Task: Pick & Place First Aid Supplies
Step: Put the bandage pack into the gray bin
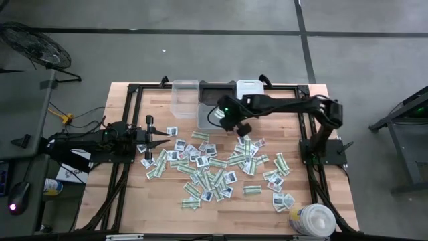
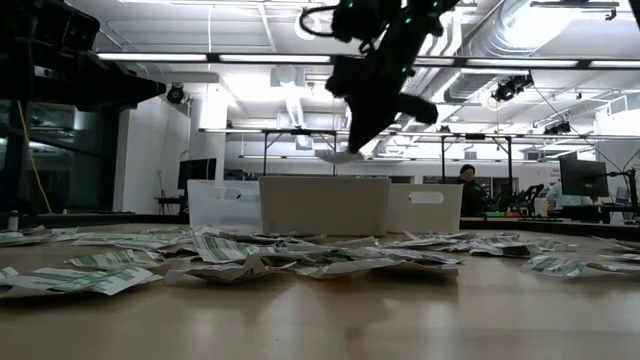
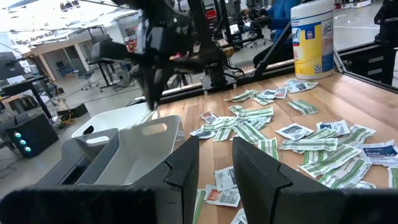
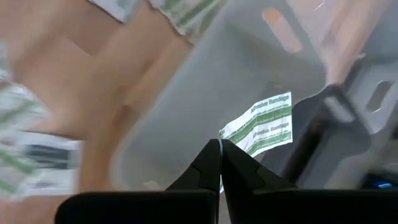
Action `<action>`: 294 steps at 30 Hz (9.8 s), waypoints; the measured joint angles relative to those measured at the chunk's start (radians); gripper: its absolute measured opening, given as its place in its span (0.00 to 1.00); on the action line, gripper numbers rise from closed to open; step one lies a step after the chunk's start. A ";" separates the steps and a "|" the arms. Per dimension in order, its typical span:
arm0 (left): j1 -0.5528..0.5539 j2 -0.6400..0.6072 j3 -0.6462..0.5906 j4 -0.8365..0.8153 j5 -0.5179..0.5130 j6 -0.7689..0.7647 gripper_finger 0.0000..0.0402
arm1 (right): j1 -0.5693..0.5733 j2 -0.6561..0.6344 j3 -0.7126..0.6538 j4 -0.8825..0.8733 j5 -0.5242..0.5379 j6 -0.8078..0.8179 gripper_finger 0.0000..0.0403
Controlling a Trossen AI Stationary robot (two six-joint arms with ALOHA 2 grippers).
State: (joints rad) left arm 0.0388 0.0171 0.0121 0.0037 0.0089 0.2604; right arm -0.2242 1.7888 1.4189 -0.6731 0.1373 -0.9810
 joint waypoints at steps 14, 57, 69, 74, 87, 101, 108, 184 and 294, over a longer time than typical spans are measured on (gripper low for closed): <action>0.000 0.000 0.000 0.000 0.000 0.000 0.24 | -0.012 0.098 -0.017 0.092 0.059 -0.100 0.04; 0.000 0.000 0.000 0.000 0.000 0.000 0.24 | 0.112 -0.276 -0.460 -0.378 -0.058 2.036 0.37; 0.000 0.000 0.000 0.000 0.000 0.000 0.24 | 0.256 -0.297 -0.593 -0.385 -0.126 2.356 0.46; 0.000 0.000 0.000 0.000 0.000 0.000 0.24 | 0.264 -0.297 -0.599 -0.401 -0.134 2.386 0.49; 0.000 0.000 0.000 0.000 0.000 0.000 0.24 | 0.264 -0.175 -0.598 -0.394 -0.196 2.351 0.50; 0.000 0.000 0.000 0.000 0.000 0.000 0.24 | 0.264 -0.145 -0.597 -0.448 -0.171 2.360 0.50; 0.000 0.000 0.000 0.000 0.000 0.000 0.24 | 0.264 -0.145 -0.597 -0.455 -0.177 2.357 0.47; 0.000 0.000 0.000 0.000 0.000 0.000 0.24 | 0.181 -0.239 -0.159 -0.453 0.134 1.480 0.00; 0.000 0.000 0.000 0.000 0.000 0.000 0.24 | -0.008 -0.370 -0.815 0.392 -0.174 1.901 0.31</action>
State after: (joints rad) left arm 0.0389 0.0170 0.0122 0.0037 0.0090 0.2602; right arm -0.2317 1.4191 0.6037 -0.2810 -0.0366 0.9200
